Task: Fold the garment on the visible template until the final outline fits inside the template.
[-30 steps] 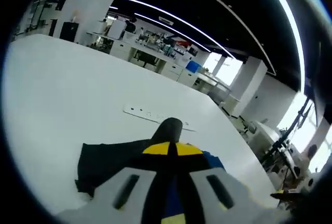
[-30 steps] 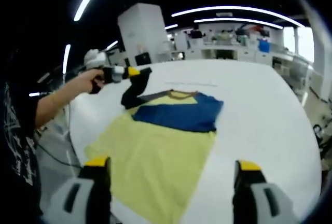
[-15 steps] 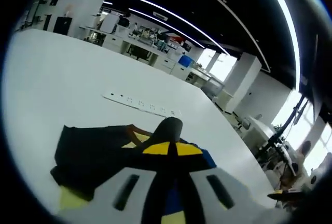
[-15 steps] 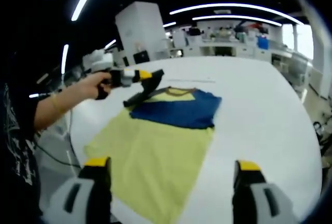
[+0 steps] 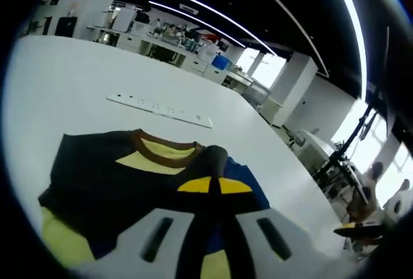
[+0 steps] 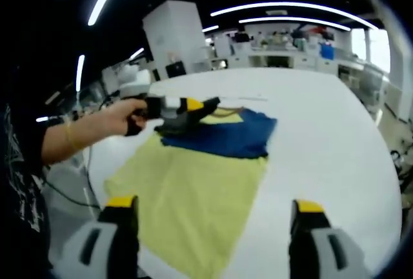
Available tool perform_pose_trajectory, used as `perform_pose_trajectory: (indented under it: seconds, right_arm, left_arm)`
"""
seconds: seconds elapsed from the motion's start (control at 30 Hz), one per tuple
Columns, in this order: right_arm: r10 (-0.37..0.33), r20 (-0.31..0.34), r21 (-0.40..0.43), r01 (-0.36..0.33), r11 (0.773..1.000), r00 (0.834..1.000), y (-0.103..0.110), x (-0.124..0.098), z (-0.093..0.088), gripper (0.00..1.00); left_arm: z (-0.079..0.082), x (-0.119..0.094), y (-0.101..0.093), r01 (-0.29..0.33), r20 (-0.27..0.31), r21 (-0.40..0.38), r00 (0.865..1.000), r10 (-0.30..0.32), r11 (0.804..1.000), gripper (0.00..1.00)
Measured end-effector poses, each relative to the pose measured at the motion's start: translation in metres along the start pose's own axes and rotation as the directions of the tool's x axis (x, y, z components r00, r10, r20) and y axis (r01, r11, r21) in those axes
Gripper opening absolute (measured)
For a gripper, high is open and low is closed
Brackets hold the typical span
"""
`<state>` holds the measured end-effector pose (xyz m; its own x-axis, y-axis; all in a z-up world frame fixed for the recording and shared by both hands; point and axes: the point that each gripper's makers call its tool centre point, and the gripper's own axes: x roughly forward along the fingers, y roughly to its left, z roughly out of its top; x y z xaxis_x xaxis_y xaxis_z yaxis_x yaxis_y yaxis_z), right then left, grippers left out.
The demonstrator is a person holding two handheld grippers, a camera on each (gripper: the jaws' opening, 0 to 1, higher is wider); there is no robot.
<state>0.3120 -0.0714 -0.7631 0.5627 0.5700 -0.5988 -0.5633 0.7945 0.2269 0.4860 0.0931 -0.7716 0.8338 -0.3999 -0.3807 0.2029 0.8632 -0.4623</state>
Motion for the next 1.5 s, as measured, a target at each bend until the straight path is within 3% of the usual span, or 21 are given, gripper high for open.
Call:
perform_pose_trajectory:
  seconds: [0.47,0.67,0.73,1.03,1.37,1.5]
  right_arm:
    - [-0.011,0.001,0.012,0.011,1.000,1.000,-0.004,0.001,0.000,0.98]
    - [-0.016,0.005,0.016,0.016,1.000,1.000,-0.007,0.002,0.001,0.98]
    - [-0.017,0.007,0.017,0.017,1.000,1.000,-0.008,0.003,0.002,0.98]
    - [-0.019,0.010,0.011,0.019,1.000,1.000,-0.007,0.004,0.006,0.97]
    - [0.000,0.013,-0.025,0.000,1.000,1.000,0.000,0.018,0.021,0.97]
    - [0.015,0.019,-0.055,-0.014,0.998,1.000,0.006,0.025,0.031,0.97]
  left_arm:
    - [-0.048,0.014,-0.007,0.028,-0.100,0.098,0.995,-0.018,0.995,0.00]
    - [-0.050,0.009,-0.018,0.087,-0.106,0.166,0.992,-0.070,0.982,0.04]
    - [-0.048,0.008,-0.021,0.102,-0.106,0.224,0.991,-0.080,0.969,0.11]
    - [-0.032,-0.003,-0.026,0.137,-0.085,0.305,0.990,-0.117,0.942,0.42]
    - [-0.013,-0.026,-0.005,0.135,-0.069,0.375,0.991,-0.117,0.917,0.71]
    - [-0.008,-0.040,0.011,0.115,-0.061,0.394,0.993,-0.099,0.912,0.76]
